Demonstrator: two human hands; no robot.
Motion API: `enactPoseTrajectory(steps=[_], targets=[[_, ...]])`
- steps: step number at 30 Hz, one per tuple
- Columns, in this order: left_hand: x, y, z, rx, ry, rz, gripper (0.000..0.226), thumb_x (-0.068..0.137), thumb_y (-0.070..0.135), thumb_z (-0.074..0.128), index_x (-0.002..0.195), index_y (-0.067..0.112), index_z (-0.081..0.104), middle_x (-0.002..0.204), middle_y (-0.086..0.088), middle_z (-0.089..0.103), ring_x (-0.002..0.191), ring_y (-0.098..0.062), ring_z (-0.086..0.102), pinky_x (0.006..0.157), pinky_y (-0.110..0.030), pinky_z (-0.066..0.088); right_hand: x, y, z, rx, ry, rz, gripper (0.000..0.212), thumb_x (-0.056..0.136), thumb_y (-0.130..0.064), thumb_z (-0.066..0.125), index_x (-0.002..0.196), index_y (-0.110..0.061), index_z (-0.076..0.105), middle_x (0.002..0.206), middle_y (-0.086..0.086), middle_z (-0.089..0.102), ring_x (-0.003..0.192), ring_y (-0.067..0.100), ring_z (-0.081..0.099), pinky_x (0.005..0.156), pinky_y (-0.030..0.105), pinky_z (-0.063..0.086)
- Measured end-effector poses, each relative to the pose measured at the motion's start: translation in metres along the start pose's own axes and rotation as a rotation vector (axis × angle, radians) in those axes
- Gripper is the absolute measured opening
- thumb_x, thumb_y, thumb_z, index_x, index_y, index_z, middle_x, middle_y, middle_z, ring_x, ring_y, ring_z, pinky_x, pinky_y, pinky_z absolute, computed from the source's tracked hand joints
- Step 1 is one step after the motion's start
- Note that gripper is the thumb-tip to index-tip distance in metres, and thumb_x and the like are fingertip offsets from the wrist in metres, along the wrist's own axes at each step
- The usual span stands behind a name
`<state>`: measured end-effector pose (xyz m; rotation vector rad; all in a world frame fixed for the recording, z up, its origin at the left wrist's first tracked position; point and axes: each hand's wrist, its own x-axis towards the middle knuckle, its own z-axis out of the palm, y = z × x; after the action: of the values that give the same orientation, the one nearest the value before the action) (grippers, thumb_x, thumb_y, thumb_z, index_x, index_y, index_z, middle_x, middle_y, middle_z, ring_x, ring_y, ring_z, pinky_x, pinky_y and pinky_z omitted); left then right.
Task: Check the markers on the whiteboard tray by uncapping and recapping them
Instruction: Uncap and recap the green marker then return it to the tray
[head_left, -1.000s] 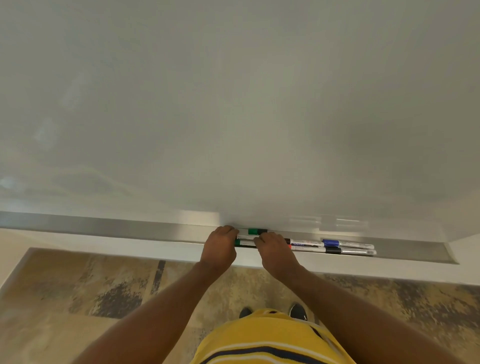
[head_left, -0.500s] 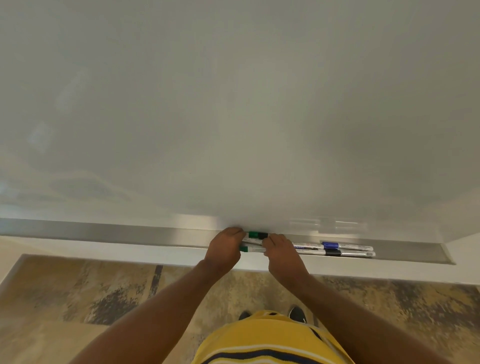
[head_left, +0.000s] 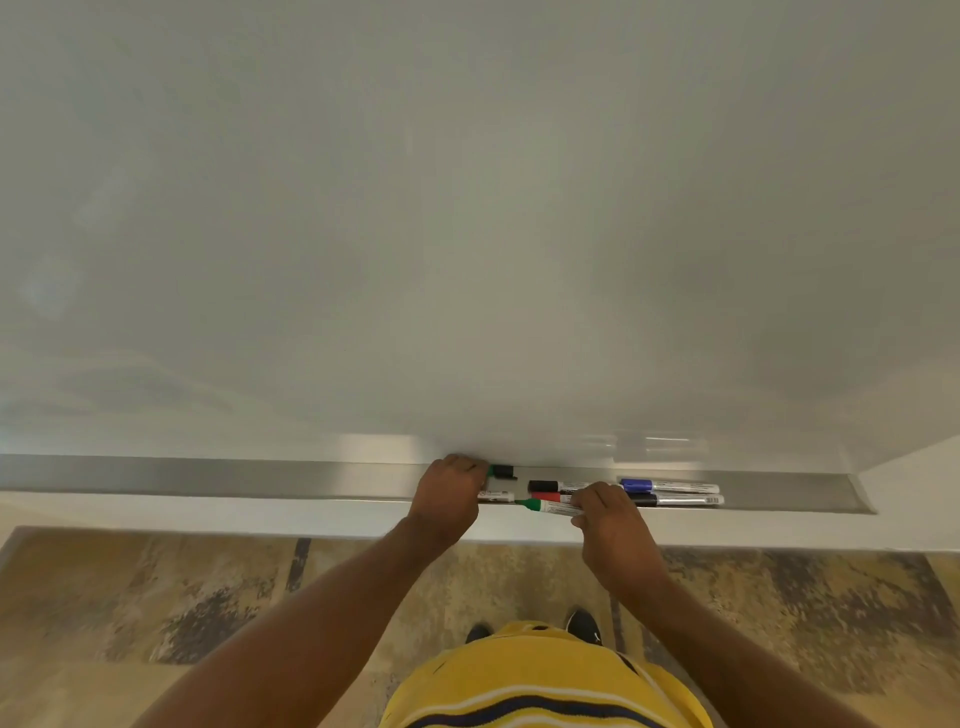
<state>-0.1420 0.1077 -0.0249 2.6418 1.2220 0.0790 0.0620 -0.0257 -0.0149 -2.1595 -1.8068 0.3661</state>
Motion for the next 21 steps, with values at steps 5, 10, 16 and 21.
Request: enactPoseTrajectory(steps=[5, 10, 16, 21], targets=[[0.008, 0.010, -0.003, 0.091, -0.085, -0.051, 0.024, 0.075, 0.004, 0.056, 0.094, 0.011, 0.068, 0.094, -0.008, 0.071, 0.090, -0.031, 0.062, 0.079, -0.034, 0.050, -0.002, 0.003, -0.006, 0.012, 0.017, 0.013, 0.040, 0.061, 0.004, 0.082, 0.094, -0.011, 0.067, 0.090, 0.006, 0.066, 0.080, 0.021, 0.059, 0.070, 0.032, 0.052], [0.014, 0.015, -0.009, 0.141, -0.155, -0.092, 0.016, 0.080, 0.011, 0.057, 0.089, 0.015, 0.069, 0.091, -0.006, 0.071, 0.085, -0.027, 0.064, 0.073, -0.031, 0.048, -0.006, 0.008, -0.015, -0.002, 0.030, 0.027, 0.040, 0.062, 0.004, 0.082, 0.096, -0.008, 0.068, 0.092, 0.009, 0.068, 0.083, 0.024, 0.061, 0.074, 0.034, 0.053], [0.007, 0.022, -0.021, 0.042, -0.031, -0.092, 0.018, 0.088, 0.020, 0.053, 0.095, 0.014, 0.069, 0.094, -0.005, 0.066, 0.080, -0.025, 0.063, 0.068, -0.030, 0.050, -0.004, 0.003, -0.041, 0.084, 0.094, -0.058, 0.026, 0.072, 0.002, 0.076, 0.094, -0.007, 0.066, 0.087, 0.009, 0.066, 0.078, 0.024, 0.061, 0.066, 0.031, 0.050], [-0.016, 0.040, -0.052, -0.354, 0.114, -0.119, 0.013, 0.090, 0.021, 0.059, 0.099, 0.014, 0.066, 0.098, -0.002, 0.066, 0.076, -0.018, 0.062, 0.070, -0.032, 0.055, 0.003, -0.009, -0.066, 0.306, 0.128, -0.039, 0.015, 0.089, -0.011, 0.062, 0.101, -0.020, 0.060, 0.098, -0.005, 0.059, 0.080, 0.002, 0.054, 0.066, 0.004, 0.037]])
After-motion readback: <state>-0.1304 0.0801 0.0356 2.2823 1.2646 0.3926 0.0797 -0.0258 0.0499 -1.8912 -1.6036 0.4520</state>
